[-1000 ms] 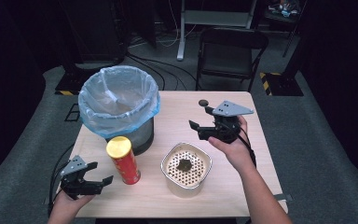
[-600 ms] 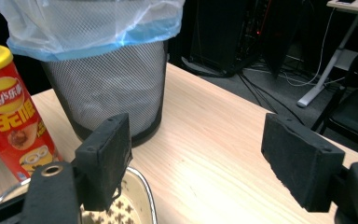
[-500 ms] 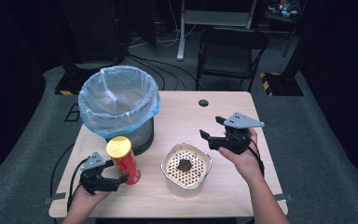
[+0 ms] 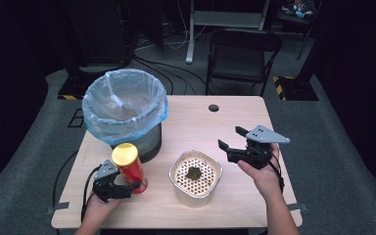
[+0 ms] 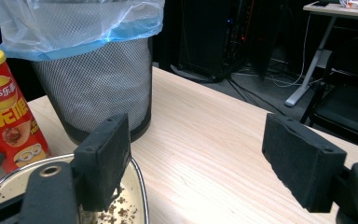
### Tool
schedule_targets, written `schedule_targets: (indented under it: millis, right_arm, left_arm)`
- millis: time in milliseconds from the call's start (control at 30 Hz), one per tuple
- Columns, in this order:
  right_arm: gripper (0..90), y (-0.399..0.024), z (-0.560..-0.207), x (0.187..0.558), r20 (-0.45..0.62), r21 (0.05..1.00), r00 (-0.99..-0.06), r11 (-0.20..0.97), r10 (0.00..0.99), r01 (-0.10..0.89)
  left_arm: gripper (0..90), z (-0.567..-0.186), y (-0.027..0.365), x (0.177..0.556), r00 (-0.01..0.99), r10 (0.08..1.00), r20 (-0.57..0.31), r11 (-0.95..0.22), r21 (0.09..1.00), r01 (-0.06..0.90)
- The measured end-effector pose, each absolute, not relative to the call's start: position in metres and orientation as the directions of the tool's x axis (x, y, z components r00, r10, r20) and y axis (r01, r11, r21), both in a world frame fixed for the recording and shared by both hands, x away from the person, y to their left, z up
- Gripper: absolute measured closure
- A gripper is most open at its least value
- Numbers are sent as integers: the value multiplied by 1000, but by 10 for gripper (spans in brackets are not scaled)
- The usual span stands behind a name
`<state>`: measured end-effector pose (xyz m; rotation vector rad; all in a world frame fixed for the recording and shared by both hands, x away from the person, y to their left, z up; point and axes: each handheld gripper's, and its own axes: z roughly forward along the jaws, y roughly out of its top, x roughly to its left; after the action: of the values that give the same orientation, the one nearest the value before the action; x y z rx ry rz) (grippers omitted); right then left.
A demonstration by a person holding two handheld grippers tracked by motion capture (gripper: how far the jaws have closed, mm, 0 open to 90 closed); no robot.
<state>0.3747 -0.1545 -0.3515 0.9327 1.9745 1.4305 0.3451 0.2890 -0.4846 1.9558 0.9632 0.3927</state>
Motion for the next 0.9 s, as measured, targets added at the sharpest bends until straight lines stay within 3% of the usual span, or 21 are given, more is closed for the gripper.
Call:
schedule_targets:
  millis: [167, 233, 467, 900]
  right_arm:
    - [233, -158, -352, 374, -5, 954, -620, 190, 784, 233]
    - [233, -159, -352, 374, -8, 955, -621, 190, 784, 228]
    - [234, -163, -352, 371, -9, 957, -613, 185, 790, 225]
    - [235, -175, -356, 372, 5, 953, -593, 175, 805, 246]
  left_arm:
    - [188, -487, 288, 346, 650, 755, -89, -311, 824, 474]
    - [224, -486, 287, 343, 653, 756, -45, -334, 831, 444]
    - [234, -477, 283, 339, 651, 758, -27, -349, 827, 440]
    - [235, -397, 284, 325, 681, 730, -58, -343, 830, 439]
